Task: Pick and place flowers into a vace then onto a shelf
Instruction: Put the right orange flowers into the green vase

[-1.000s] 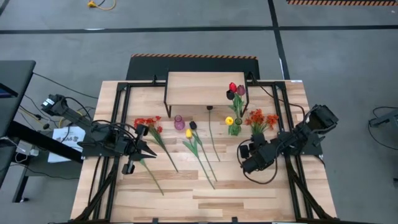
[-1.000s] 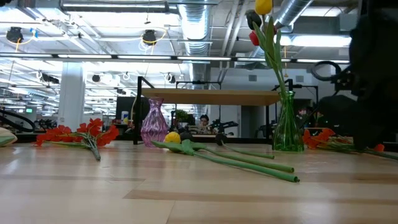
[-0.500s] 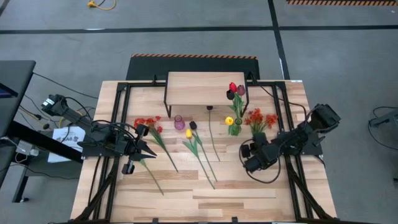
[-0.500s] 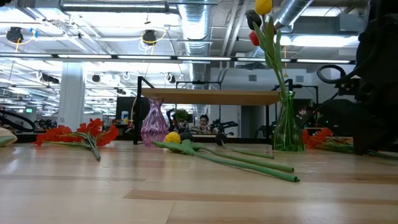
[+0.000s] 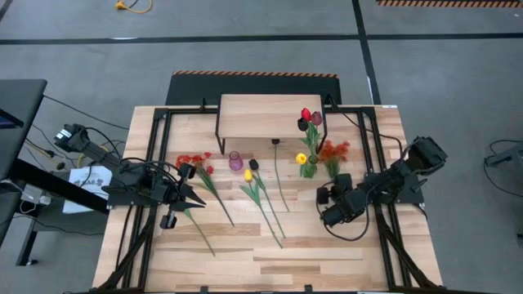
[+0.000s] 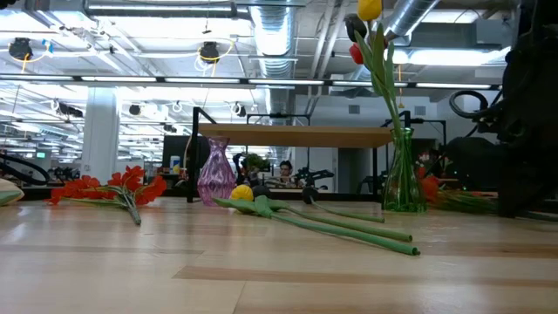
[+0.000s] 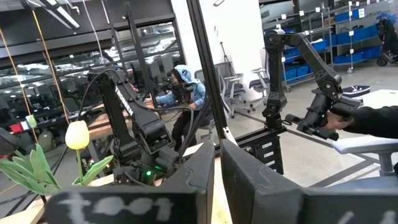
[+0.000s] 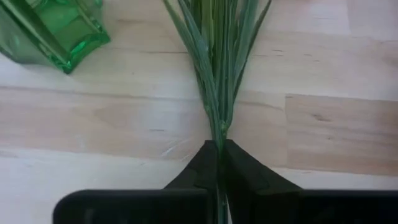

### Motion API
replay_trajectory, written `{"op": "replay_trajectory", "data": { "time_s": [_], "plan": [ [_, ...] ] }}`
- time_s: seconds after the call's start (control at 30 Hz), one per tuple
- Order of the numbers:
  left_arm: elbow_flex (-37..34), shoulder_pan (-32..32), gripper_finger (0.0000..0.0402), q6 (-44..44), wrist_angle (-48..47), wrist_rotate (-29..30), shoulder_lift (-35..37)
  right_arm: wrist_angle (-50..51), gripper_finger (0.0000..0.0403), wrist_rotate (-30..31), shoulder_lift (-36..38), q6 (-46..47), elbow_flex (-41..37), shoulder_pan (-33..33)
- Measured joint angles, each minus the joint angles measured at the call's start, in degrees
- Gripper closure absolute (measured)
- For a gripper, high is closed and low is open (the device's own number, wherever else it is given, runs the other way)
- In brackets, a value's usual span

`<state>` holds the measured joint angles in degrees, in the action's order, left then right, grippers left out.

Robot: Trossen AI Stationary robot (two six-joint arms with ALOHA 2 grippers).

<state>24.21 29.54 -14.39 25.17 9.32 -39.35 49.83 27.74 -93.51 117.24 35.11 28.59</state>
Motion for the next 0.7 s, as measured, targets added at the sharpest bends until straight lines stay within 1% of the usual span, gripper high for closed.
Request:
{"op": "replay_trajectory", "data": {
  "time_s": [0.23, 0.37, 0.43, 0.53, 0.7],
  "plan": [
    [0.0, 0.0, 0.0386, -0.1, 0.0, 0.0, 0.0, 3.0, 0.04, 1.4, -0.4, 4.7, -0.4, 1.6],
    [0.0, 0.0, 0.0386, -0.3, 0.0, 0.0, 0.0, 7.8, 0.0401, -0.1, -0.5, 5.8, -0.1, 1.4],
    [0.0, 0.0, 0.0386, -0.3, -0.1, 0.0, 0.0, 8.9, 0.0401, 0.5, -0.4, 5.8, 1.1, 1.0],
    [0.0, 0.0, 0.0386, -0.3, -0.1, 0.0, 0.0, 13.8, 0.0402, 1.0, -0.4, 5.8, 2.6, 0.8],
    [0.0, 0.0, 0.0386, -0.4, -0.2, 0.0, 0.0, 22.3, 0.0402, 2.5, -0.3, 5.8, 7.2, 0.8]
  ]
}}
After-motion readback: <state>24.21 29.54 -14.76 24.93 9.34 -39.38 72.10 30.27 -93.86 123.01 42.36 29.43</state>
